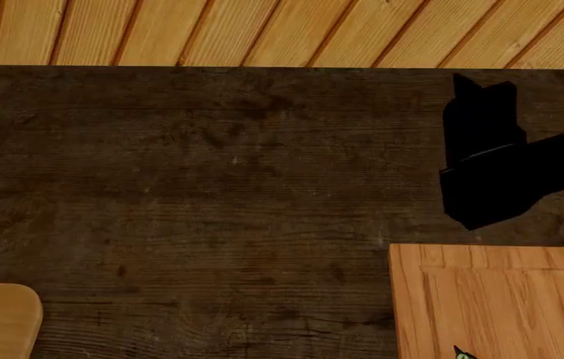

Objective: Place the kiwi and the asparagus on separate cutting boards.

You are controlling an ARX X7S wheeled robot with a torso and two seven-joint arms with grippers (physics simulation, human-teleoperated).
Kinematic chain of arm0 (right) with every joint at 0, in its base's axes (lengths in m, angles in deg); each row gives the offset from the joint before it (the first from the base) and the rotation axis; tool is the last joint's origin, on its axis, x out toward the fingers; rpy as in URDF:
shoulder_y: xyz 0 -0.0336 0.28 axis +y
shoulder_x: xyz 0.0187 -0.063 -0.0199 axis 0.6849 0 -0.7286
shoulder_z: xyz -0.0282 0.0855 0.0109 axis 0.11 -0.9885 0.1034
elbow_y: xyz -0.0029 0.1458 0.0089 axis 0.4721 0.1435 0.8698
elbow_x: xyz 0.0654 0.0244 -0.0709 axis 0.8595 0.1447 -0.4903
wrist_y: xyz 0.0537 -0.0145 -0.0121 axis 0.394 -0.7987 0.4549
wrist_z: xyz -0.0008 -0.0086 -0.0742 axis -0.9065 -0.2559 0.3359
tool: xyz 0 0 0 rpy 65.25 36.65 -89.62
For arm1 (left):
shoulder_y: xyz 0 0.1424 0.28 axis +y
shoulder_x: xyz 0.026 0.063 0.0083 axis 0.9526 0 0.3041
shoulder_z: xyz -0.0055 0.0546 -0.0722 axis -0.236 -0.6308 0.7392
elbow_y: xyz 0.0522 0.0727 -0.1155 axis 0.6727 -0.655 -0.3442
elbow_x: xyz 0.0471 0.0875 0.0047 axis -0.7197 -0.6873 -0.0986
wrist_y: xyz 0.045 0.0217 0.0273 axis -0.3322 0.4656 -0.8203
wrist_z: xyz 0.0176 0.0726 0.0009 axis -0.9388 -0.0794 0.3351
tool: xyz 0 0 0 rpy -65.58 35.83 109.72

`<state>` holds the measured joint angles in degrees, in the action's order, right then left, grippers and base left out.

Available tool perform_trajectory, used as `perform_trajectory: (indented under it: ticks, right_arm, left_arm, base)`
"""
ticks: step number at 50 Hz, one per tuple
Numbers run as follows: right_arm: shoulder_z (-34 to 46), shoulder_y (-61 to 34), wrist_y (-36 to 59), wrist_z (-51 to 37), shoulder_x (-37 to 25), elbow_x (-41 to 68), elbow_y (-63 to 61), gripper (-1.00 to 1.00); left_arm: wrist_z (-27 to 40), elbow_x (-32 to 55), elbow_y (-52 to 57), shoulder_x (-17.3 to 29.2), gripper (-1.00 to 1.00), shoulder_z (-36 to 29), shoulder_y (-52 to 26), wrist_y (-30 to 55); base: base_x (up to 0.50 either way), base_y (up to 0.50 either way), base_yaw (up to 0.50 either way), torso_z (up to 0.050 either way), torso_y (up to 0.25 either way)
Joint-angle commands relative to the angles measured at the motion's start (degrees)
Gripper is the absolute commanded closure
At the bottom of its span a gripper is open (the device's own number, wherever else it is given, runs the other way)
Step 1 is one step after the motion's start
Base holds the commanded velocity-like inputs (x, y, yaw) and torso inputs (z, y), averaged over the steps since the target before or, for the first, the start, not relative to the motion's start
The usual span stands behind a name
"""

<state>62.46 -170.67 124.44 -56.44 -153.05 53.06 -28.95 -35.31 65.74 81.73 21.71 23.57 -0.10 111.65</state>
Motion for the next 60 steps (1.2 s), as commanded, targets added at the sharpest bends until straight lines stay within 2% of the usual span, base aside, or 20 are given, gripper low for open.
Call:
perform_trajectory:
  ticks: [1, 10, 13, 18, 23, 32, 35, 38, 41, 46, 58, 60]
  right_arm:
    - [-2.3, 1.4, -2.1, -0.1, 0.3, -1.7, -1.0, -1.0]
    - [-2.8, 1.0, -0.7, -1.0, 0.1, -1.1, -1.8, -1.0]
    - [-2.9, 1.5, -1.3, -0.9, -0.5, -1.6, -2.2, -1.0]
    - [-2.5, 3.1, -2.2, -0.7, -1.1, -2.5, -2.8, -1.0]
    - [-2.8, 3.1, -2.0, -0.8, -1.2, -2.2, -2.9, -1.0]
    - [-3.1, 3.8, -2.0, -1.4, -3.3, -1.2, -4.6, -1.0]
    - [-3.1, 4.3, -2.5, -0.9, -3.3, -2.0, -4.3, -1.0]
    - [-2.6, 5.8, -3.1, -0.3, -4.4, -3.0, -5.4, -1.0]
    - [-2.6, 6.2, -3.7, -0.5, -5.2, -2.9, -5.6, -1.0]
    - [-1.8, 8.4, -5.5, -0.7, -7.5, -3.2, -8.1, -1.0]
    - [-1.4, 10.3, -7.0, -0.5, -8.3, -4.6, -8.8, -1.0]
    - [-1.4, 10.4, -7.1, -0.4, -8.5, -4.7, -8.8, -1.0]
  left_arm:
    - [-2.4, 5.3, 2.1, -1.9, -1.0, 3.8, 2.3, 2.8]
    - [-1.2, 6.7, 6.1, -4.4, -1.0, 5.6, 5.9, 9.1]
    - [-1.2, 4.3, 7.1, -5.0, -1.0, 4.2, 5.3, 10.8]
    - [-0.5, 7.4, 6.8, -5.8, -1.0, 7.1, 7.6, 12.2]
    - [-0.4, 7.5, 6.6, -8.6, -1.0, 9.1, 9.5, 17.6]
    - [0.2, 0.3, 8.4, -8.5, -1.0, -0.5, 7.4, 15.2]
    - [0.6, -0.9, 9.4, -9.9, -1.0, -2.8, 8.3, 16.3]
    - [1.8, 0.3, 10.1, -13.2, -1.0, -3.5, 9.3, 21.1]
    - [2.9, 0.5, 9.9, -12.5, -1.0, -5.7, 7.3, 18.8]
    - [5.1, -0.8, 10.0, -12.7, -1.0, -15.0, 0.9, 16.4]
    - [6.9, -3.8, 9.6, -17.0, -1.0, -24.2, -2.8, 19.5]
    - [7.1, -4.2, 9.4, -18.0, -1.0, -24.1, -2.3, 20.7]
  base:
    - [0.0, 0.0, 0.0, 0.0, 0.0]
    - [0.0, 0.0, 0.0, 0.0, 0.0]
    - [0.0, 0.0, 0.0, 0.0, 0.0]
    - [0.0, 0.0, 0.0, 0.0, 0.0]
    - [0.0, 0.0, 0.0, 0.0, 0.0]
    - [0.0, 0.0, 0.0, 0.0, 0.0]
    - [0.0, 0.0, 0.0, 0.0, 0.0]
    - [0.0, 0.0, 0.0, 0.0, 0.0]
    - [0.0, 0.0, 0.0, 0.0, 0.0]
    - [0.0, 0.0, 0.0, 0.0, 0.0]
    - [0.0, 0.0, 0.0, 0.0, 0.0]
    - [0.0, 0.0, 0.0, 0.0, 0.0]
